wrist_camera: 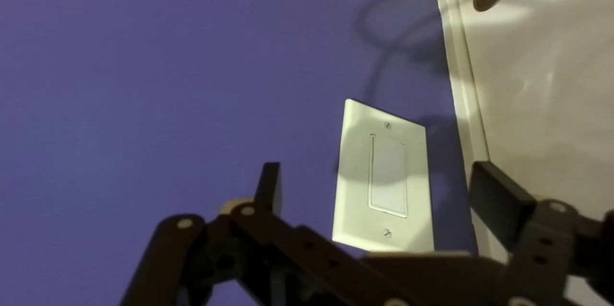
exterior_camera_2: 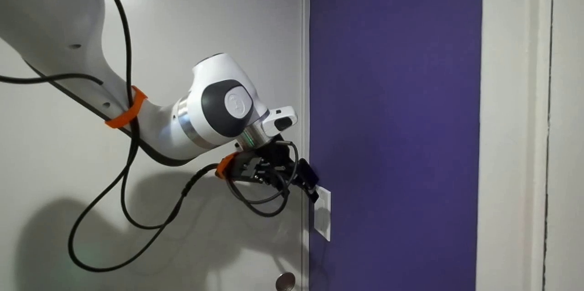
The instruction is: Switch on the left lights switch on the wall in order to turn on the closet light
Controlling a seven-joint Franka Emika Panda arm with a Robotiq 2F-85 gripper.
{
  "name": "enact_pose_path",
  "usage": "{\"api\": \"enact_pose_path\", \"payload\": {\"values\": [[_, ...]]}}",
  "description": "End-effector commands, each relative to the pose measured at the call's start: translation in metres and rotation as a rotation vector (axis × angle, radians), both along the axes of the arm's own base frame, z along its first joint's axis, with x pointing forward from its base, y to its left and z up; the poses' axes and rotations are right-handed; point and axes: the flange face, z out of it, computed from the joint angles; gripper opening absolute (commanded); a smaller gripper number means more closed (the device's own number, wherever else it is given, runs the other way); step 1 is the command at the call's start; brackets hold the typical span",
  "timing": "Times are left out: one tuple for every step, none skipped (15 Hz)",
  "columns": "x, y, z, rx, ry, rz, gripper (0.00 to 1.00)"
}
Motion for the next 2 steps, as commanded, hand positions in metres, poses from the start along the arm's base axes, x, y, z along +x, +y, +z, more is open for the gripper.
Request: {"api": "enact_pose_path", "payload": {"values": [[-0.0002,-0.0001,0.0,0.0,0.0,0.0,1.0],[-0.0003,-0.0002,-0.0002,0.0,0.001,-0.001,1.0]]}}
